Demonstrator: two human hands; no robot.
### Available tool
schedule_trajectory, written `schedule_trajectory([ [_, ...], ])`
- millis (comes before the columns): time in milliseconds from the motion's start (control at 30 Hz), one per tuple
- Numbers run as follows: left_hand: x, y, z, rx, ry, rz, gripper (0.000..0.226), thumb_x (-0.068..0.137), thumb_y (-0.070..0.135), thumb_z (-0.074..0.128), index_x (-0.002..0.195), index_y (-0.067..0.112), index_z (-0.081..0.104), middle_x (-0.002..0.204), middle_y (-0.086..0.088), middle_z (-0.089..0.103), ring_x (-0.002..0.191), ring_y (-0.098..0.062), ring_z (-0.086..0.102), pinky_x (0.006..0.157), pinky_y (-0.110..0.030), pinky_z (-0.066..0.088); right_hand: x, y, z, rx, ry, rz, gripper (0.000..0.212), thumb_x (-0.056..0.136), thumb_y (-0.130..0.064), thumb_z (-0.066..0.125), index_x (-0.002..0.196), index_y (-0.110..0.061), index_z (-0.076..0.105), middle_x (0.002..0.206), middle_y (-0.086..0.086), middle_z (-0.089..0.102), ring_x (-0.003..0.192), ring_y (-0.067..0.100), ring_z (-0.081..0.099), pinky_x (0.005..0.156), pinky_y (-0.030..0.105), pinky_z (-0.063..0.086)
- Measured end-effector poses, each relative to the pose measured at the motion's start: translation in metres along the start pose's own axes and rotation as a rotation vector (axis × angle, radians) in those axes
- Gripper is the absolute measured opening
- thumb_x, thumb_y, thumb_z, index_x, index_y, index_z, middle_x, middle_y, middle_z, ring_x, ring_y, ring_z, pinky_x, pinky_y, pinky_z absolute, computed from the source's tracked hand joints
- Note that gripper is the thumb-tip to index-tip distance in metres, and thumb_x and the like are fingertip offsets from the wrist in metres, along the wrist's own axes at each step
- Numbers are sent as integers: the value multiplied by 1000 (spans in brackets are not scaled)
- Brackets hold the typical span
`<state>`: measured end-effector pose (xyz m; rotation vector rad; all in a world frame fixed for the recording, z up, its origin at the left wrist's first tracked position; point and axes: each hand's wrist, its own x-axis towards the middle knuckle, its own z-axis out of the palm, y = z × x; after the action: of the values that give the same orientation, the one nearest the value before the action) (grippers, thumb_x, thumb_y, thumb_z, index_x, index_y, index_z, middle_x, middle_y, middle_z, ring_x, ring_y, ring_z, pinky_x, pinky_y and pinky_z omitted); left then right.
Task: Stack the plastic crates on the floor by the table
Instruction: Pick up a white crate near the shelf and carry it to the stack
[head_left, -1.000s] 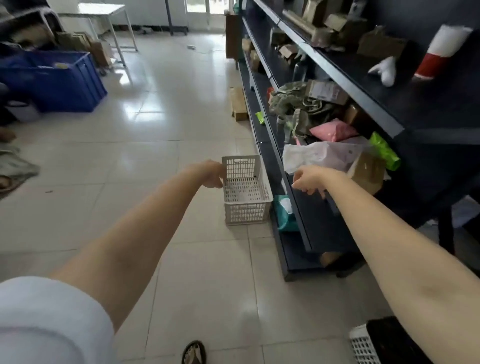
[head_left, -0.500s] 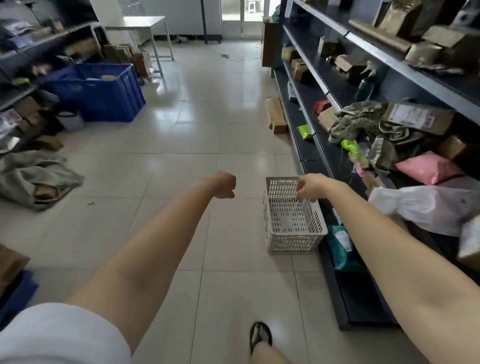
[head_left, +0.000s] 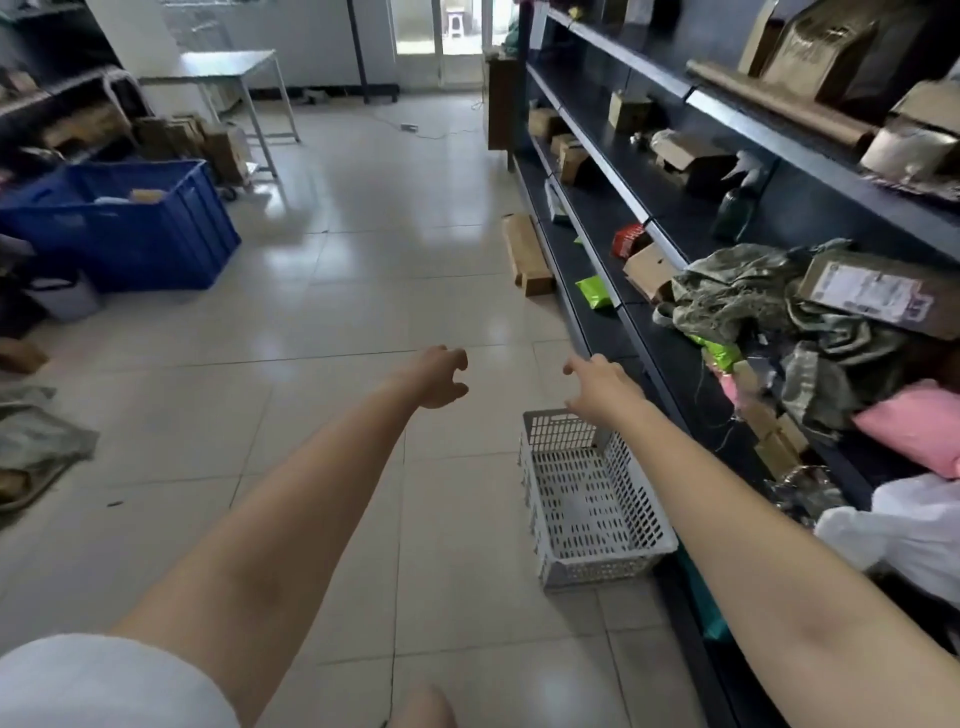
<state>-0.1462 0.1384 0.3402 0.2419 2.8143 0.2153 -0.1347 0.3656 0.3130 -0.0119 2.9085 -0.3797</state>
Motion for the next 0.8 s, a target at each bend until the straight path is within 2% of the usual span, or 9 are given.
schedule_trajectory([
  [200, 114, -18, -6, 111, 33, 179, 48, 97, 38, 47, 141, 18, 40, 142, -9, 45, 130, -31, 42, 99, -42, 41, 79, 5, 29, 26, 24, 162, 46, 90, -21, 52, 134, -23, 39, 137, 9, 39, 123, 31, 39, 92, 47, 45],
  [300, 178, -23, -10, 154, 22, 296, 48, 98, 40, 42, 141, 19, 40, 141, -10, 47, 130, -31, 42, 102, -44, 40, 111, 8, 43, 74, 80, 298, 44, 90, -21, 50, 133, -22, 41, 136, 8, 41, 123, 30, 39, 92, 45, 44],
  [433, 252, -19, -13, 258, -19, 487, 48, 98, 42, 39, 141, 21, 38, 140, -10, 47, 129, -31, 43, 102, -46, 40, 138, 13, 64, 147, 127, 510, 48, 88, -23, 56, 133, -22, 40, 136, 7, 43, 123, 30, 40, 93, 46, 44],
  [567, 310, -3, -10, 297, -119, 558, 50, 98, 43, 40, 144, 24, 34, 143, -11, 44, 131, -32, 41, 102, -48, 39, 153, 26, 83, 225, 95, 675, 49, 86, -31, 59, 131, -24, 39, 134, 9, 44, 122, 33, 40, 92, 50, 47],
  [667, 351, 20, 8, 359, -217, 645, 52, 98, 45, 40, 146, 27, 32, 146, -10, 40, 134, -32, 38, 103, -48, 39, 164, 48, 98, 278, 73, 816, 59, 83, -35, 61, 136, -26, 36, 136, 8, 41, 123, 33, 40, 94, 50, 46],
  [800, 404, 49, 29, 397, -224, 732, 53, 97, 42, 43, 146, 27, 31, 145, -9, 40, 133, -30, 39, 102, -47, 40, 184, 81, 122, 347, 67, 945, 58, 81, -34, 61, 134, -27, 37, 133, 7, 42, 122, 31, 41, 90, 47, 49],
])
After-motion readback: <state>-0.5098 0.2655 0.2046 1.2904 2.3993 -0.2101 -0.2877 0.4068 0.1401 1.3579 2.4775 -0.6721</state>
